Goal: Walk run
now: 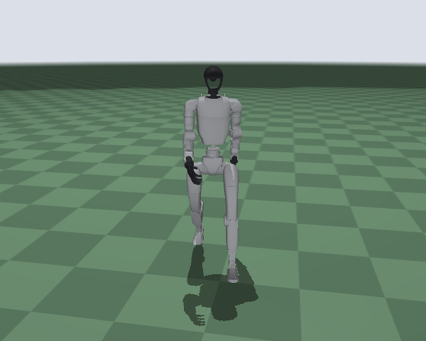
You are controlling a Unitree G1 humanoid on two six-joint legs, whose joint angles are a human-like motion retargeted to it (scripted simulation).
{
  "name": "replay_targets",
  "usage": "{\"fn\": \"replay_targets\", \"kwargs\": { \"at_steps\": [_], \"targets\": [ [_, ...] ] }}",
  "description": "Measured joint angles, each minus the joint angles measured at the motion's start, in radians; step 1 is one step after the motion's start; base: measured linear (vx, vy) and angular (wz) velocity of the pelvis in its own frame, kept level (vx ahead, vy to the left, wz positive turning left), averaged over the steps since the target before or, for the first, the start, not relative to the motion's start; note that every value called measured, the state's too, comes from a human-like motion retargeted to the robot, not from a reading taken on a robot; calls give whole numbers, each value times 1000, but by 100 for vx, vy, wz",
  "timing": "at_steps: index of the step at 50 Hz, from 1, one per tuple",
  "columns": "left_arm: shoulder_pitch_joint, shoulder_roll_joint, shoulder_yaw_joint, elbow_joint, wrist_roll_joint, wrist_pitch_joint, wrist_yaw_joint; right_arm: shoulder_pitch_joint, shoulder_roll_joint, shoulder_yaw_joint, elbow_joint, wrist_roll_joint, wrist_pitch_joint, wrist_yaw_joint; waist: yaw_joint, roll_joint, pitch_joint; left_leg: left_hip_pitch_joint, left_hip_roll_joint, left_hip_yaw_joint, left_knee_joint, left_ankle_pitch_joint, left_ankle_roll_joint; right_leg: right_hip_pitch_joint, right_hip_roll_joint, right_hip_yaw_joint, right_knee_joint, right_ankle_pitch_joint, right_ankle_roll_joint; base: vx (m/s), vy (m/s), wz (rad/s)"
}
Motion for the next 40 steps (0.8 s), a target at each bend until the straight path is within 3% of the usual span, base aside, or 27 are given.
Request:
{"fn": "replay_targets", "kwargs": {
  "at_steps": [3, 5, 7, 12, 16, 20, 24, 26, 30, 35, 40],
  "targets": [
    [-60, 12, -3, -87, 33, -15, -41, 73, 49, -7, 63, -16, -15, -10, -9, 16, -18, -5, 46, -12, 154, -54, -30, -64, -55, -75, 229, 225, -27, 90, 15, -26],
    [-137, 32, -46, -141, 29, -53, -26, 94, 40, -7, 114, 24, -29, -1, -15, 46, 16, 56, 58, -26, 162, -69, 1, -118, -113, -214, 422, 330, -91, 56, 21, 1],
    [-219, 56, -90, -171, 10, -72, 0, 127, 21, -4, 165, 21, -17, -43, 21, 39, 16, 100, 70, 29, 157, -87, 47, -228, -157, -218, 584, 284, -82, 53, 18, -92],
    [-354, 122, -34, -271, 1, -85, -18, 207, 23, -51, 335, -85, -47, -171, -19, -16, -4, 211, 28, 136, 44, -56, 95, -524, -159, -193, 725, 138, 33, 72, 15, -39],
    [-441, 172, -45, -359, -67, -112, -29, 287, -33, -25, 424, -94, -55, -190, -79, -49, -10, 284, -26, 185, -41, -20, 115, -635, -174, -259, 515, 38, 104, 52, 8, 34],
    [-496, 213, -53, -454, -84, -133, -48, 358, -55, -42, 480, -140, -48, -228, -129, -99, 3, 363, -112, 167, -94, -19, 136, -631, -134, -182, 182, 5, 152, 46, 0, 60],
    [-499, 222, -82, -542, -75, -152, -66, 411, -63, -66, 528, -173, 5, -192, -146, -114, 10, 454, -152, 116, -140, -37, 146, -559, -89, -52, 16, 126, 110, 41, 1, 61],
    [-478, 215, -96, -569, -64, -163, -64, 436, -58, -84, 539, -180, 24, -188, -141, -104, 2, 491, -146, 98, -166, -46, 141, -523, -80, -82, -24, 136, 63, 43, -1, 28],
    [-406, 168, -111, -570, 1, -171, -40, 435, -50, -112, 561, -163, 78, -129, -101, -95, 7, 559, -146, 92, -211, -57, 142, -459, -51, -101, -84, 135, 29, 30, -5, 1],
    [-312, 74, -101, -379, 65, -145, 44, 398, -46, -89, 529, -145, 86, -134, -114, -81, 8, 615, -132, 75, -242, -66, 132, -387, -24, -126, -156, 144, 20, 24, -7, 19],
    [-225, 32, -61, -116, 88, -56, 54, 349, -28, -63, 452, -143, 82, -156, -117, -80, 3, 650, -126, 57, -259, -85, 129, -348, -2, -137, -203, 142, 9, 17, -12, 9]
  ]
}}
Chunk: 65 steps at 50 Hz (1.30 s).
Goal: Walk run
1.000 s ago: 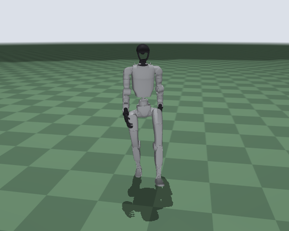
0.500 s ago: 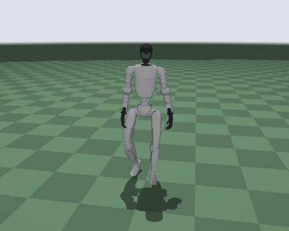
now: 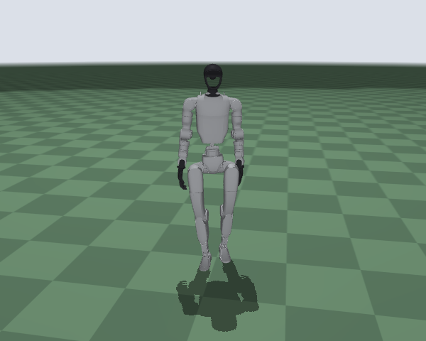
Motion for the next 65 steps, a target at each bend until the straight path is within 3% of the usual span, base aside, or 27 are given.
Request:
{"fn": "replay_targets", "kwargs": {
  "at_steps": [5, 10, 13, 15, 17, 20, 24, 25, 26, 29, 33, 35, 40, 43, 46, 50, 55, 59, 60, 62, 63, 65],
  "targets": [
    [90, -30, 67, 95, -20, 42, 16, -41, 1, 34, -100, -2, -20, 34, -23, -8, 9, -4, 13, -19, 7, 1, -30, 0, -6, -24, 8, -23, -4, 1, -10, 30],
    [130, -41, 129, 63, -111, 3, 13, -71, -5, 57, -133, -3, -29, 52, -38, -26, 13, -58, -3, -50, 83, -19, -30, -15, -27, -51, 11, -51, -9, -2, -12, 38],
    [101, -18, 129, 52, -119, 6, 19, -75, -10, 59, -119, 7, -36, 48, -54, -63, 12, -164, -38, -57, 245, -7, -46, -30, -79, -89, 19, -76, -8, -4, -10, 83],
    [70, 3, 108, 39, -110, 9, 20, -78, -15, 59, -100, 7, -29, 54, -57, -81, 13, -257, -65, -80, 378, 16, -92, -41, -108, -108, 19, -83, -3, -7, -8, 64],
    [38, 17, 79, 17, -89, 5, 27, -78, -24, 58, -81, -1, -13, 66, -47, -95, 17, -334, -84, -94, 475, -28, -108, -49, -127, -109, 15, -80, 3, -8, -3, 24],
    [-2, 28, 41, -19, -60, -7, 27, -71, -32, 60, -60, -20, 0, 61, -34, -90, 24, -366, -75, -130, 425, -84, -105, -67, -125, -94, 19, -72, 5, -5, 1, -28],
    [-26, 36, 14, -62, -45, -28, 26, -69, -32, 75, -55, -29, -1, 47, -5, -73, 35, -333, -116, -367, 256, -65, -133, -97, -96, 5, 38, -60, 4, -3, 1, -126],
    [-31, 38, 6, -68, -46, -32, 26, -72, -32, 79, -58, -30, 0, 52, 2, -68, 40, -322, -118, -403, 225, -43, -131, -103, -85, 35, 41, -56, 3, -1, 1, -176],
    [-37, 41, -3, -69, -49, -32, 24, -79, -33, 80, -64, -32, 3, 63, 11, -68, 44, -317, -129, -395, 216, -27, -88, -111, -78, 76, 44, -50, 5, 0, 2, -188],
    [-48, 44, -24, -52, -55, -24, 10, -90, -29, 82, -89, -55, 8, 72, -3, -56, 39, -304, -86, -226, 182, -48, 13, -139, -53, 177, 53, -27, 18, 0, 5, -180],
    [-61, 55, -15, -35, -51, -3, -30, -117, -8, 104, -106, -53, -4, 49, -36, -40, 32, -283, -15, -84, 146, -77, 11, -205, 0, 336, 107, -9, 71, -8, 2, -232],
    [-66, 68, -18, -52, -40, -5, -43, -129, 3, 112, -112, -31, -17, 57, -27, -38, 34, -267, 20, 18, 120, -89, 16, -250, -15, 271, 168, -41, 107, -18, -3, -271],
    [-51, 119, -54, -102, -15, -28, -30, -113, 12, 110, -117, -31, -17, 77, -7, -21, -1, -226, 65, 178, 65, -119, 15, -264, -117, -315, 286, -188, 22, -3, -7, -228],
    [-43, 131, -56, -113, -7, -34, -25, -85, 16, 73, -89, -53, -13, 55, 6, -35, -12, -168, 48, 256, 39, -137, 7, -242, -115, -356, 280, -180, 22, 8, -8, -166],
    [-33, 135, -44, -125, -3, -46, -41, -65, 13, 56, -45, -41, 1, 56, -4, -59, -17, -122, 34, 331, 67, -158, -19, -225, -99, -289, 221, -167, -23, 17, -10, -114],
    [-33, 126, -43, -115, 2, -52, 0, -78, 9, 28, 0, -26, 54, 73, -22, -112, -10, -197, 22, 335, 292, -104, -38, -246, -152, -171, 215, -131, -8, 0, -7, -115],
    [-46, 121, -77, -75, -6, -37, -35, -66, 9, 38, -38, -21, 49, 77, -51, -133, -13, -310, -62, -32, 380, -131, -46, -260, -131, -12, 175, -69, 4, 0, -2, -168],
    [-46, 105, -103, -77, 21, -34, -17, -68, 12, 50, -60, -27, 43, 65, 16, -118, 8, -282, -113, -289, 227, -34, -27, -263, -43, 193, 150, -9, 13, -3, 5, -286],
    [-51, 99, -114, -77, 22, -34, -11, -75, 10, 52, -68, -28, 44, 73, 28, -113, 15, -266, -96, -270, 191, -19, -13, -266, -24, 241, 152, 1, 22, -3, 8, -281],
    [-48, 87, -117, -78, 10, -34, -18, -92, 7, 62, -77, -49, 52, 89, 16, -100, 10, -223, -47, -15, 159, -72, 67, -281, 9, 313, 166, 5, 58, -5, 7, -232],
    [-43, 81, -115, -81, 4, -35, -24, -100, 13, 68, -80, -62, 54, 83, -22, -81, 3, -199, -37, 15, 130, -76, 81, -286, 21, 298, 170, -3, 75, -15, 5, -192],
    [-38, 77, -86, -91, -12, -39, -43, -127, 32, 97, -83, -81, 51, 55, -70, -50, -1, -205, -12, -5, 121, -70, 44, -302, 4, 161, 200, -56, 67, -30, 1, -226]
  ]
}}
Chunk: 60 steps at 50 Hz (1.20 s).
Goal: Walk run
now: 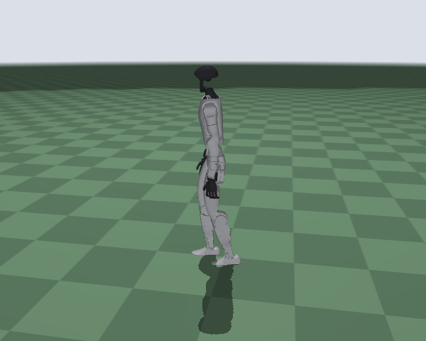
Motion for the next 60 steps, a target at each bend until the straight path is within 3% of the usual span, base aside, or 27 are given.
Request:
{"fn": "replay_targets", "kwargs": {
  "at_steps": [4, 8, 10, 12, 14, 16, 19, 22, 28, 31, 34, 36, 40, 42, 48, 52, 60],
  "targets": [
    [-23, 35, 0, -8, 10, 11, -19, -7, 19, 28, -10, 34, -31, -9, -19, 24, 3, 37, 58, 219, -42, -19, 1, 18, -81, -354, 83, -132, -54, -21, -2, -230],
    [13, 45, -27, -19, 43, 8, 9, 56, 16, -9, 16, 0, -21, -26, 49, 14, -53, 102, 46, 357, -82, -43, -13, 74, -95, -447, 116, -126, -44, 22, -5, -208],
    [31, 45, -13, -29, 35, -1, 8, 64, 17, -17, 41, -12, -14, -42, 41, 7, -54, 131, 38, 398, -69, -60, -27, 104, -80, -440, 66, -129, -82, 5, -14, -161],
    [47, 46, 9, -29, 23, -5, 5, 65, 16, -8, 62, 1, -5, -31, 43, -11, -52, 136, 35, 454, -6, -47, -62, 112, -55, -337, 10, -105, -119, 4, -14, -171],
    [56, 42, 18, -13, 21, -12, 36, 60, 16, -5, 76, 22, 9, -9, 18, -31, -46, 96, 47, 444, 115, 15, -99, 84, -82, -245, 22, -78, -106, -5, -12, -110],
    [48, 29, 16, 15, 11, -23, 111, 44, 15, -2, 68, 25, 23, 1, -3, -61, -38, 20, 40, 382, 255, 50, -90, 60, -119, -183, 28, -62, -98, -25, -11, -132],
    [46, 20, -13, 49, -14, -21, 193, 42, 10, 14, 29, 5, 10, -1, -19, -76, -31, -59, -8, 183, 354, 30, -108, 46, -117, -78, 11, -38, -100, -19, -4, -188],
    [57, 5, -20, 52, 6, -18, 193, 52, 4, 34, 1, -12, -2, -15, -2, -71, -38, -69, -65, -28, 293, 6, -142, 31, -86, 17, -6, -9, -100, -6, 2, -257],
    [58, -30, -43, 29, -2, -10, 143, 52, 1, 59, -23, -9, -2, -15, 14, -19, -20, 5, -136, -351, 99, 52, -97, 18, 31, 306, -52, 94, -3, -14, 10, -264],
    [40, -27, -50, 7, -1, 6, 93, 42, 6, 63, -22, -5, -9, -19, -36, -11, -12, 28, -97, -130, 48, 16, -5, 22, 57, 394, -105, 142, 73, -21, 9, -191],
    [21, -21, -46, -23, 1, 10, 79, 36, 11, 67, -21, 3, -22, -31, -40, -6, 1, 34, -105, -77, 10, 12, 1, 13, 56, 400, -152, 156, 156, -36, 12, -248],
    [7, -16, -43, -44, 0, 6, 71, 37, 11, 67, -17, 17, -40, -45, -14, 6, 9, 33, -81, 8, -12, 7, 4, -5, 59, 355, -154, 122, 117, -31, 9, -270],
    [-8, -18, -41, -63, 2, 4, 50, 59, -2, 52, 12, 27, -48, -65, 39, 32, -3, 42, -51, 134, -60, 6, 15, -33, -1, 37, -68, 12, 23, -21, 5, -206],
    [-18, -27, -32, -52, -7, 7, 51, 70, -10, 36, 35, 13, -47, -82, 56, 46, -15, 48, -38, 187, -82, 7, 16, -20, -17, -42, -7, -40, -12, -15, 3, -144],
    [-35, -84, 11, -20, -57, 8, 64, 112, -62, -7, 144, -51, -29, -79, 54, 91, -48, 72, -4, 236, -100, 2, 0, 100, 15, -8, 51, -92, -7, 3, 1, -50],
    [-75, -90, -11, -18, -76, 6, 13, 156, -109, -22, 163, -78, 20, -50, 86, 88, -53, 87, -17, 240, -102, 6, -10, 195, 44, -6, -77, -92, -79, 4, -1, 4],
    [-109, -88, -52, -91, -87, -29, 11, 268, -71, -108, 79, 115, -67, -23, 66, 71, -41, 68, -13, 115, -61, 26, -41, 252, 32, -119, -124, -140, -114, 5, -10, 87]
  ]
}}
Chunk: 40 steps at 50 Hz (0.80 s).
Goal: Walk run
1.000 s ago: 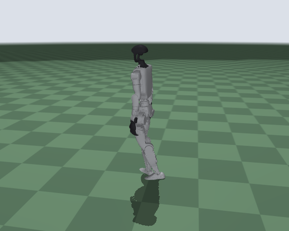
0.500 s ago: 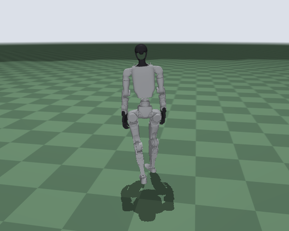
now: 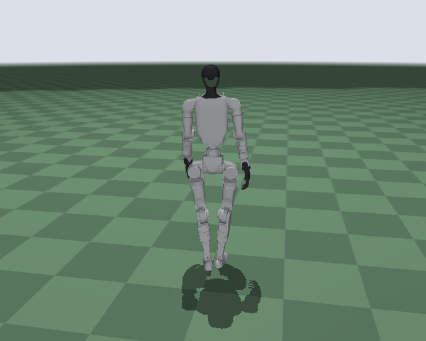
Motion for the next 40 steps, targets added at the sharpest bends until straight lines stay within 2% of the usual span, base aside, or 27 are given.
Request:
{"fn": "replay_targets", "kwargs": {
  "at_steps": [4, 7, 10, 15, 20, 23, 26, 28, 30, 32, 33, 35, 38, 40],
  "targets": [
    [19, 3, 13, 5, 6, -5, 83, -18, 18, 11, 46, 51, 19, -2, -23, -28, -12, -70, 8, 12, 138, -11, -24, 13, -26, -22, -9, -50, 5, 10, -9, 71],
    [44, 13, -1, 29, 36, -8, 204, -68, 31, 24, 92, 72, 13, -37, 3, -57, -7, -169, 8, 47, 318, 28, -33, 25, -56, -27, -15, -90, 17, 1, -2, 8],
    [92, 40, -35, 80, 126, 16, 323, -155, 42, 49, 130, 102, 36, -74, 17, -72, -7, -276, 23, 59, 462, 12, -36, 35, -70, -24, -22, -110, 18, 20, -3, 4],
    [213, 49, 16, 170, 191, 30, 270, -308, 78, 44, 50, 139, 36, -54, 47, -62, 8, -388, 34, 46, 340, 31, -96, 74, -30, 18, -29, -133, -11, 25, -4, -18],
    [299, 55, 129, 277, 109, 23, 126, -464, 86, 37, -113, 170, 25, -32, 104, -45, 39, -502, 41, -19, 165, 59, -145, 142, 3, 54, -28, -163, -27, 49, 0, -36],
    [333, 59, 196, 300, 58, 20, 112, -551, 87, 33, -216, 203, 35, -18, 129, -43, 55, -563, 69, 4, 98, 72, -172, 194, -10, 19, -40, -168, -8, 49, 1, -34],
    [347, 63, 223, 306, 21, 12, 106, -618, 84, 32, -311, 245, 25, -4, 150, -55, 64, -620, 81, 13, 84, 60, -159, 236, -36, 12, -50, -173, 14, 66, 8, -19],
    [341, 68, 232, 312, 12, 15, 98, -642, 76, 47, -365, 252, 24, 2, 160, -64, 57, -667, 91, -33, 132, 66, -146, 264, -48, 17, -56, -179, 31, 81, 13, -20],
    [336, 69, 242, 315, 12, 20, 94, -638, 77, 59, -407, 236, 24, 5, 159, -69, 45, -685, 98, -98, 206, 87, -167, 294, -58, 24, -52, -166, 56, 94, 19, -12],
    [328, 63, 242, 309, 2, 28, 102, -604, 89, 67, -430, 208, 10, 6, 157, -69, 26, -690, 115, -55, 307, 95, -137, 325, -69, 46, -33, -91, 92, 111, 27, -22],
    [320, 61, 239, 307, -7, 30, 105, -581, 97, 72, -435, 199, 3, 9, 154, -58, 13, -700, 124, -54, 348, 94, -119, 335, -62, 59, -25, -44, 96, 100, 23, -22],
    [292, 54, 230, 303, -27, 35, 119, -520, 116, 88, -421, 176, -14, 23, 129, -33, -16, -688, 155, -64, 419, 57, -124, 343, -44, 66, 20, 104, 84, 111, 25, -13],
    [207, 35, 208, 283, -44, 38, 141, -412, 130, 108, -343, 124, -20, 21, 111, 1, -16, -584, 173, -123, 428, -1, -154, 294, -84, -44, 247, 393, 27, 103, 24, -12],
    [127, 33, 182, 264, -67, 35, 134, -350, 117, 112, -273, 83, -40, -18, 98, 39, -2, -485, 194, -132, 397, -43, -156, 212, -121, -120, 492, 506, -41, 94, 27, -5]
  ]
}}
